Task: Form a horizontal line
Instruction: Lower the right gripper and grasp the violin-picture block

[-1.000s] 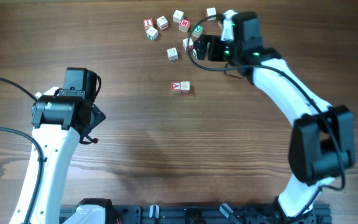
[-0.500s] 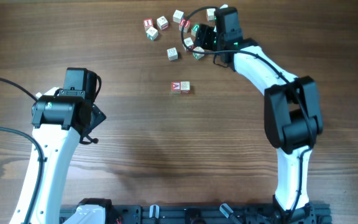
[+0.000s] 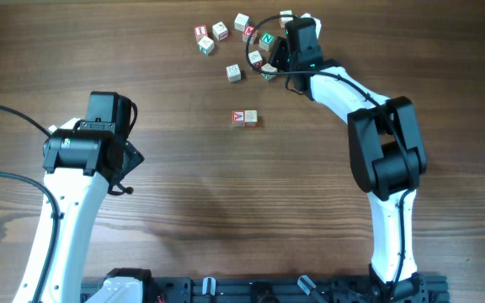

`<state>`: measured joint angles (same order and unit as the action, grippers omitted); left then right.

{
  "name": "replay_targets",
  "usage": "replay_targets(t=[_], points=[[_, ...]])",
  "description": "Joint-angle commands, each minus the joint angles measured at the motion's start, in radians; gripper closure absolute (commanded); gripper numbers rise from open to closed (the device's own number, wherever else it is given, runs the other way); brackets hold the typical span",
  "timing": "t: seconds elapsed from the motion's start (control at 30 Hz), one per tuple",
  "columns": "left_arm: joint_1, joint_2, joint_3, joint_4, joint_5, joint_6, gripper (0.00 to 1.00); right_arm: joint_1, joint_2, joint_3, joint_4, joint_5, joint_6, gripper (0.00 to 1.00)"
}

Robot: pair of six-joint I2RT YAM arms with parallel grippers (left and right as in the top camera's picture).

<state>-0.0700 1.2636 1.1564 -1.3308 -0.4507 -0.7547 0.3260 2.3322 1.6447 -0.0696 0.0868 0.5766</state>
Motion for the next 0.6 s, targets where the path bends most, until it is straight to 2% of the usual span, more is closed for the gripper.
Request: replay_targets(t=[0.0, 0.17, 0.4, 0.57], points=[[0.007, -0.013, -0.011, -0.001, 0.001, -0.020, 0.00, 0.008, 0.032, 0.022, -0.007, 0.032, -0.006, 0.52], [0.007, -0.013, -0.011, 0.000, 0.001, -0.020, 0.00, 0.008, 0.032, 0.021, -0.048, 0.053, -0.031, 0.56], [0.007, -0.013, -0.011, 0.000, 0.001, -0.020, 0.00, 0.008, -0.010, 0.022, -0.066, 0.064, -0.120, 0.72], [0.007, -0.013, -0.011, 0.000, 0.001, -0.020, 0.00, 0.008, -0.074, 0.022, -0.082, 0.065, -0.189, 0.75]])
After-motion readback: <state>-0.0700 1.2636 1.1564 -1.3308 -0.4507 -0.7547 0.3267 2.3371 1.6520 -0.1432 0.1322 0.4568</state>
